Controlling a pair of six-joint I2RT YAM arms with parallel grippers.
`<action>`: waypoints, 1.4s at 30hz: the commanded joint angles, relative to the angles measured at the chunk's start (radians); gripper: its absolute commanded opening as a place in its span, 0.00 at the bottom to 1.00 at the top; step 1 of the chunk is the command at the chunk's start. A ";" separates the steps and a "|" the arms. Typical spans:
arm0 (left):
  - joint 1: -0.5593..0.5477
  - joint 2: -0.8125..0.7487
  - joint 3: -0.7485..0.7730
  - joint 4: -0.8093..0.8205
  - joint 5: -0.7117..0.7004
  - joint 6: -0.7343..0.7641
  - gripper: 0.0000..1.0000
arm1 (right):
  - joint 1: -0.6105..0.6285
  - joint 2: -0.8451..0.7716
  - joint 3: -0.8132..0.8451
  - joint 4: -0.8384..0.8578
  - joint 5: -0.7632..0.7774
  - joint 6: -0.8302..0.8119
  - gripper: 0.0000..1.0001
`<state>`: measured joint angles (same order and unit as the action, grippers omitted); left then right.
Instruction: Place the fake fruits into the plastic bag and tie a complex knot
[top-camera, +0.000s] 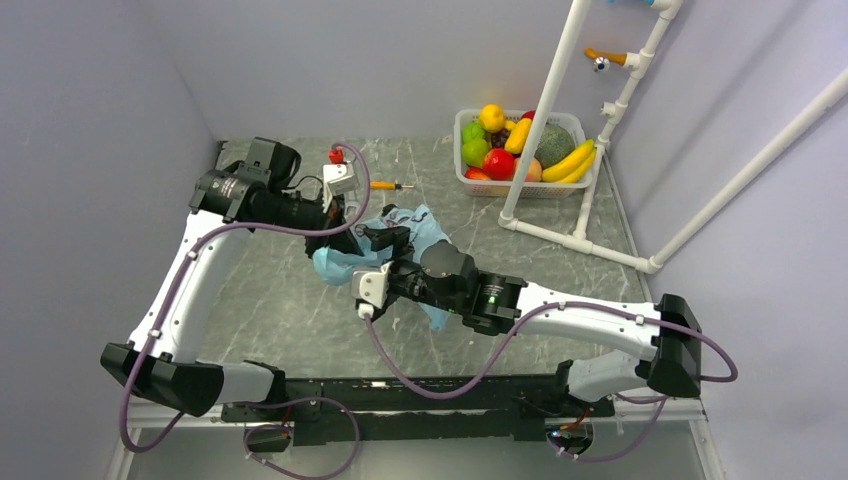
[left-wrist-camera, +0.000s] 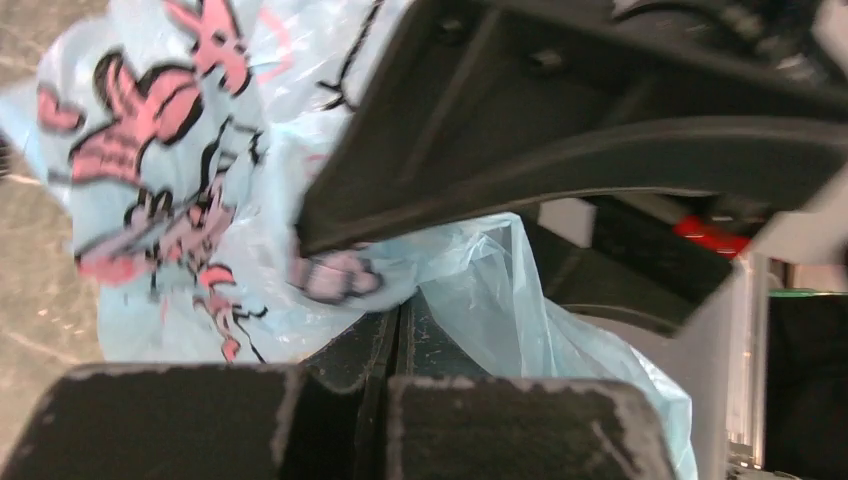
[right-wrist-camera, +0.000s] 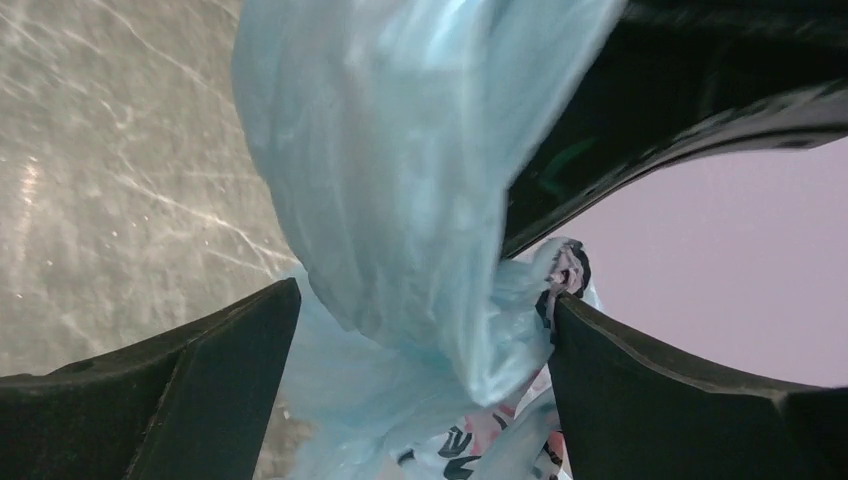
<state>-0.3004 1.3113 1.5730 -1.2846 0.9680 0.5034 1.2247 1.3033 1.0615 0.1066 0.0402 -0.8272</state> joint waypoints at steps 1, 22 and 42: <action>-0.006 -0.002 0.097 -0.131 0.189 0.065 0.00 | -0.008 -0.010 -0.023 0.083 0.086 0.013 0.83; 0.454 -0.447 -0.417 0.446 0.140 0.193 0.99 | -0.508 -0.194 -0.029 -0.112 -0.584 1.160 0.00; 0.504 -0.235 -0.333 0.118 0.263 0.131 0.00 | -0.714 -0.203 -0.109 -0.316 -0.779 1.109 0.20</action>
<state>0.0891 0.9962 1.1568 -1.0626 1.0664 0.8333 0.5430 1.1057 0.9371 -0.0513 -0.7094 0.4305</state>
